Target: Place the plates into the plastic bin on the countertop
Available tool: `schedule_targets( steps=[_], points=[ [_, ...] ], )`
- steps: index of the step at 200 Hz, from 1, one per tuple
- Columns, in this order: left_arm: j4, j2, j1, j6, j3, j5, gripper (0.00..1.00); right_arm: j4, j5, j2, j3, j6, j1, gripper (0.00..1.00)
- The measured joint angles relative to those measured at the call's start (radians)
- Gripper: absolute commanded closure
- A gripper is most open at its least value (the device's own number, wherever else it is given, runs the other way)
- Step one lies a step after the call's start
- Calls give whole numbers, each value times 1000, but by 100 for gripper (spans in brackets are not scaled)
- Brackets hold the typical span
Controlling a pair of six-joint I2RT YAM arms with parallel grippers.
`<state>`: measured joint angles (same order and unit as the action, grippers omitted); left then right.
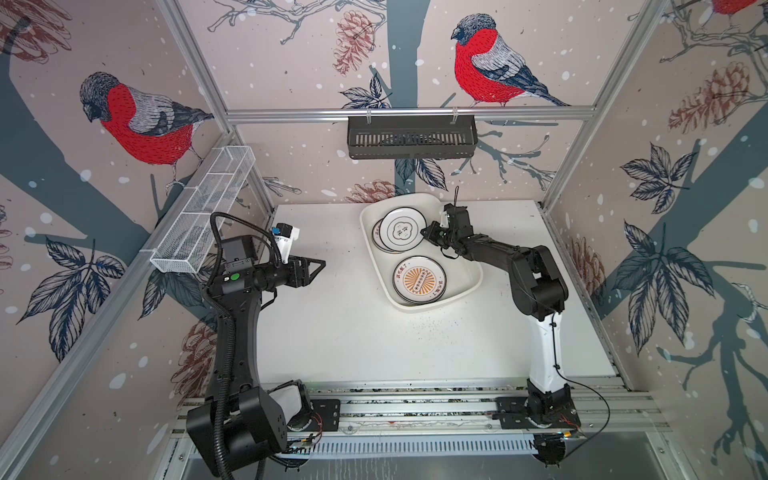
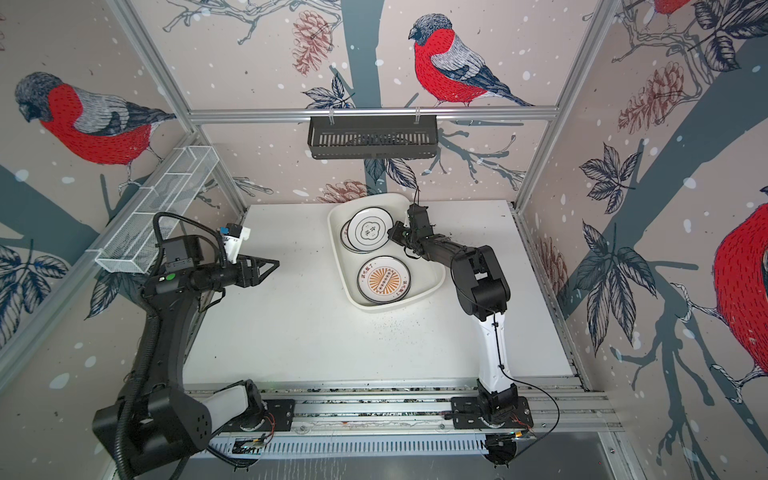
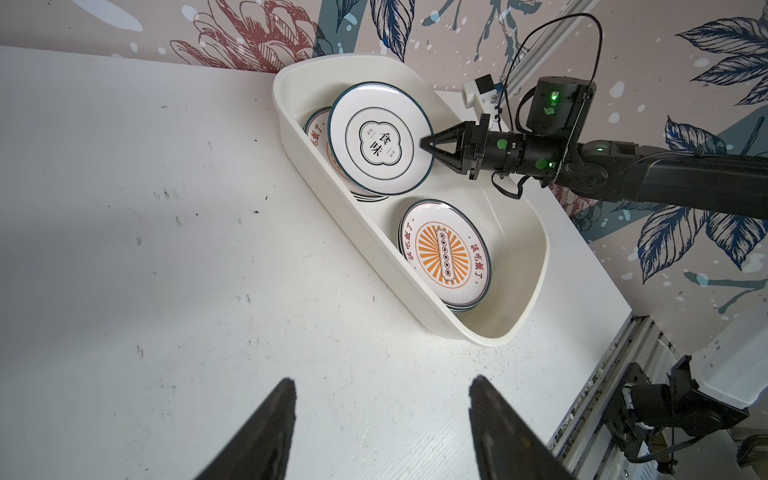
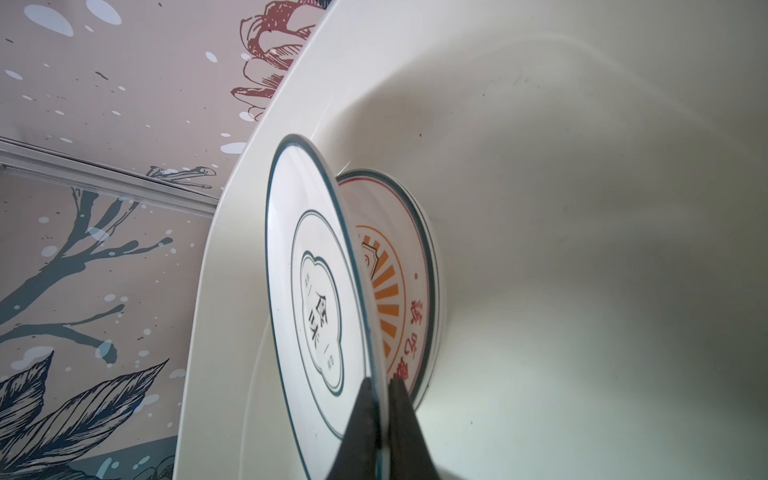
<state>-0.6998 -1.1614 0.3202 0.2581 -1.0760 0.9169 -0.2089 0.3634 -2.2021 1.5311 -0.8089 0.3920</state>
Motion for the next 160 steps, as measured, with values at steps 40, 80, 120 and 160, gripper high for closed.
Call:
schedule_targets(
  steps=[40,80,120,160],
  points=[
    [-1,-10,-3,1,-5,0,34,10,7,-38,45,-1,3,90],
    [0,-1,-4,1,-5,4,34,42,11,-68,90,-2,10,88],
    [-1,-2,-4,2,-5,7,34,75,13,-76,114,4,11,84],
    [-1,0,-4,3,-3,17,34,106,13,-92,135,12,13,82]
  ],
)
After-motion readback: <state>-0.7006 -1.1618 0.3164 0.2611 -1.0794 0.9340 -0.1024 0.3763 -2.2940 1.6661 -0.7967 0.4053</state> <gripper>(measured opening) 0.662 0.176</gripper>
